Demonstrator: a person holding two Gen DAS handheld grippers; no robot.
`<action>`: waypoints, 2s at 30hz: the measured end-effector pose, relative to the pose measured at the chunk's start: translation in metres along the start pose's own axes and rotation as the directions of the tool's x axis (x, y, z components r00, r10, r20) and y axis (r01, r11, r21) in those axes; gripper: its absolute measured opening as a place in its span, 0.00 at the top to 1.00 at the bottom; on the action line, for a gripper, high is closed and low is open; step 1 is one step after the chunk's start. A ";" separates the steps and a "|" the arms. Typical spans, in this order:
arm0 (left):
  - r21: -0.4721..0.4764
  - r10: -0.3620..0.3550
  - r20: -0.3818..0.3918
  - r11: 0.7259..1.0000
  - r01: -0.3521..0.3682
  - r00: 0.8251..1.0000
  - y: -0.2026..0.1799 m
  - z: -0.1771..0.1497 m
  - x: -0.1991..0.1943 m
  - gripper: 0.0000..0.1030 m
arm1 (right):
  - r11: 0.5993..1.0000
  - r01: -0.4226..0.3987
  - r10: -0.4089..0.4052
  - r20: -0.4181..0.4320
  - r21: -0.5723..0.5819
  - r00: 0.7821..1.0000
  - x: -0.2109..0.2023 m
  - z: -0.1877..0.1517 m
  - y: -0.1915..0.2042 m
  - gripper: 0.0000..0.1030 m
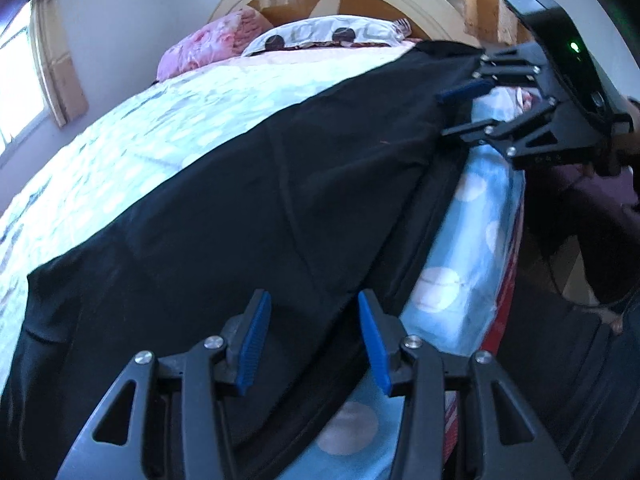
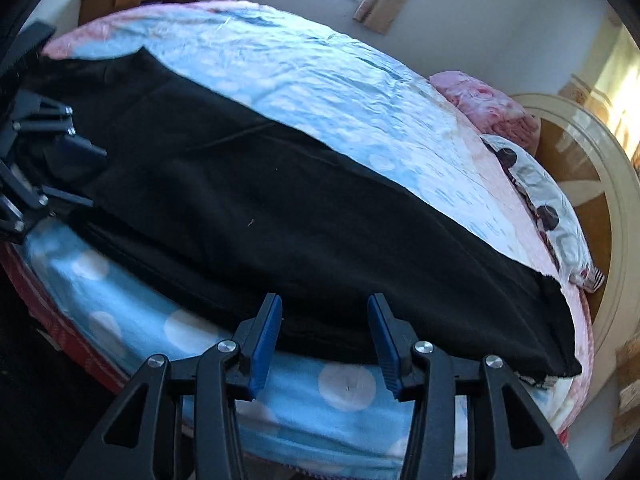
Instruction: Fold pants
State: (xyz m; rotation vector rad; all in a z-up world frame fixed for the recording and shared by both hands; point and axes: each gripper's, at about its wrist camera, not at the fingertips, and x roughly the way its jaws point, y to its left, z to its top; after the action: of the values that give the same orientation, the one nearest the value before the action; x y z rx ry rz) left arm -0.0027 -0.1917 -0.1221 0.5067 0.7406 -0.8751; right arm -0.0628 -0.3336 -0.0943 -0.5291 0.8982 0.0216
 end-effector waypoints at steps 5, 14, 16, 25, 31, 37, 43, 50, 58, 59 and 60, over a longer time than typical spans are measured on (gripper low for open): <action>0.001 0.003 0.008 1.000 -0.003 1.000 -0.001 -0.002 0.001 0.53 | 0.999 0.014 -0.013 0.010 -0.046 1.000 0.008 0.004 0.009 0.55; -0.029 -0.019 0.020 0.999 0.019 1.000 0.003 0.001 -0.006 0.91 | 0.998 -0.057 0.056 0.036 0.019 0.998 0.006 0.013 0.004 0.97; -0.029 -0.022 0.019 0.999 0.023 1.000 0.003 0.000 -0.009 0.92 | 0.997 -0.069 0.068 0.046 0.032 0.997 0.000 0.012 0.003 0.97; -0.067 -0.067 0.024 0.995 0.069 0.997 0.003 -0.009 -0.020 0.95 | 0.992 -0.099 0.096 0.043 0.073 0.994 -0.013 0.001 0.003 0.99; -0.079 -0.063 0.039 0.995 0.066 0.997 0.005 -0.008 -0.017 0.95 | 0.991 -0.099 0.095 0.049 0.090 0.994 -0.014 0.004 0.002 0.99; 0.018 -0.010 0.056 1.000 0.009 0.998 -0.014 -0.002 -0.014 0.89 | 0.990 -0.103 0.097 0.066 0.099 0.993 -0.017 0.002 0.001 0.99; 0.086 0.037 0.066 0.995 -0.043 0.997 -0.031 0.003 -0.007 0.81 | 0.988 -0.111 0.104 0.066 0.107 0.992 -0.029 0.004 -0.003 1.00; 0.084 0.038 0.046 0.996 -0.041 0.998 -0.027 0.000 -0.004 0.69 | 0.992 -0.080 0.075 0.050 0.097 0.996 -0.025 -0.007 0.002 1.00; 0.061 0.042 0.023 0.997 -0.043 0.999 -0.015 0.000 -0.002 0.89 | 1.000 -0.016 0.015 0.064 0.017 0.998 -0.022 -0.004 0.017 0.98; 0.058 0.038 0.024 0.998 -0.039 0.999 -0.014 -0.001 -0.003 0.89 | 1.000 -0.016 0.014 0.073 0.025 0.997 -0.025 -0.003 0.017 0.98; 0.057 0.036 0.024 0.998 -0.037 0.999 -0.013 -0.001 -0.004 0.89 | 0.999 -0.018 0.015 0.082 0.032 0.997 -0.028 -0.002 0.017 0.97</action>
State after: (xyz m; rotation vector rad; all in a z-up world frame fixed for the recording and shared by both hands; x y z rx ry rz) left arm -0.0154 -0.1960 -0.1212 0.5589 0.6845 -0.8686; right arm -0.0856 -0.3143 -0.0818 -0.4869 0.8215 0.0431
